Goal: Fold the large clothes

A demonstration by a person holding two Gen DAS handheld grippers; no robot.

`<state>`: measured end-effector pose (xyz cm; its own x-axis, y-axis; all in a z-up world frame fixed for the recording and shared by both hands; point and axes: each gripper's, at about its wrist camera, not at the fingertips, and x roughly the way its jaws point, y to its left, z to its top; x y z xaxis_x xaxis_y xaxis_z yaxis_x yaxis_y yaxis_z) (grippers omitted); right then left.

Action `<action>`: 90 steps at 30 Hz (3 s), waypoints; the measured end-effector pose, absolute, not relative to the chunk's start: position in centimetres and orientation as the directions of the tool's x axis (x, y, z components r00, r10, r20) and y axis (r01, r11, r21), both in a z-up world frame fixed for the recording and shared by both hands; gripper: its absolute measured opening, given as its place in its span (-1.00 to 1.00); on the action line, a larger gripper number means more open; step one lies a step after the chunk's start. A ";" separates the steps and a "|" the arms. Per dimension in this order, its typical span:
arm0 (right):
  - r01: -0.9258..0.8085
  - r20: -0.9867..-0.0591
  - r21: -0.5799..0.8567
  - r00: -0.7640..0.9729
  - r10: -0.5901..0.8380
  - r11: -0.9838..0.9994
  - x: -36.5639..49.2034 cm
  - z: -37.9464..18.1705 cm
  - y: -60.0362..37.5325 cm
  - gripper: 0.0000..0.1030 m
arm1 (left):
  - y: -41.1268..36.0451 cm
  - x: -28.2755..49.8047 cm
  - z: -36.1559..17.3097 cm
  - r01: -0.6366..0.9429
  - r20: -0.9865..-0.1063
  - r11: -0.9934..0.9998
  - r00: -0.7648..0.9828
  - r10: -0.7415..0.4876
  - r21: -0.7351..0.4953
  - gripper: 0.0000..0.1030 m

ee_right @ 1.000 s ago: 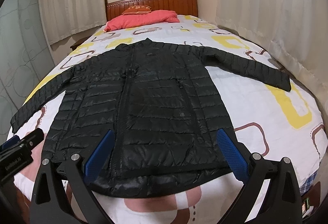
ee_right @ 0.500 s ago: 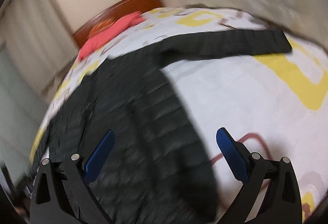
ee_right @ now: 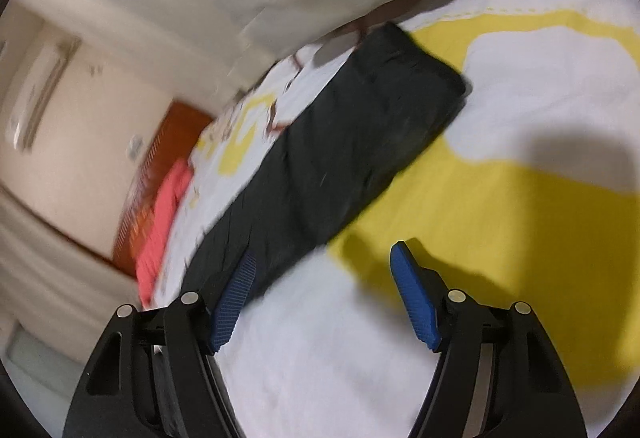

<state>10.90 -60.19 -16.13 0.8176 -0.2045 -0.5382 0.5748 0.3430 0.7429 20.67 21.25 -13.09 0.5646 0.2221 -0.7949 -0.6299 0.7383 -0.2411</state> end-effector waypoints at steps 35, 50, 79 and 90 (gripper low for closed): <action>0.566 -0.436 0.709 0.820 -0.370 0.420 13.1 -11.5 -62.4 -0.83 | 23.3 22.9 -14.2 -0.700 -0.781 0.707 0.496 0.379 -0.101 0.96; 0.241 -0.419 0.499 0.908 -0.012 0.833 27.7 -4.4 -35.5 -0.83 | 23.5 22.3 -14.8 -0.692 -0.768 0.712 0.519 0.375 -0.120 0.96; -0.130 -0.721 0.332 0.604 0.340 0.934 39.6 -12.2 -5.1 -0.73 | 23.1 22.2 -15.0 -0.693 -0.763 0.713 0.516 0.389 -0.104 0.96; -0.184 -0.637 0.404 0.646 0.420 0.896 37.1 -9.7 -6.7 0.61 | 23.0 22.2 -15.1 -0.693 -0.763 0.713 0.515 0.390 -0.104 0.96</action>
<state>37.12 -6.69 -9.65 0.6462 0.4201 -0.6372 -0.1836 0.8959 0.4045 22.23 23.04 -15.08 0.5154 0.3898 -0.7632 -0.6931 0.7133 -0.1038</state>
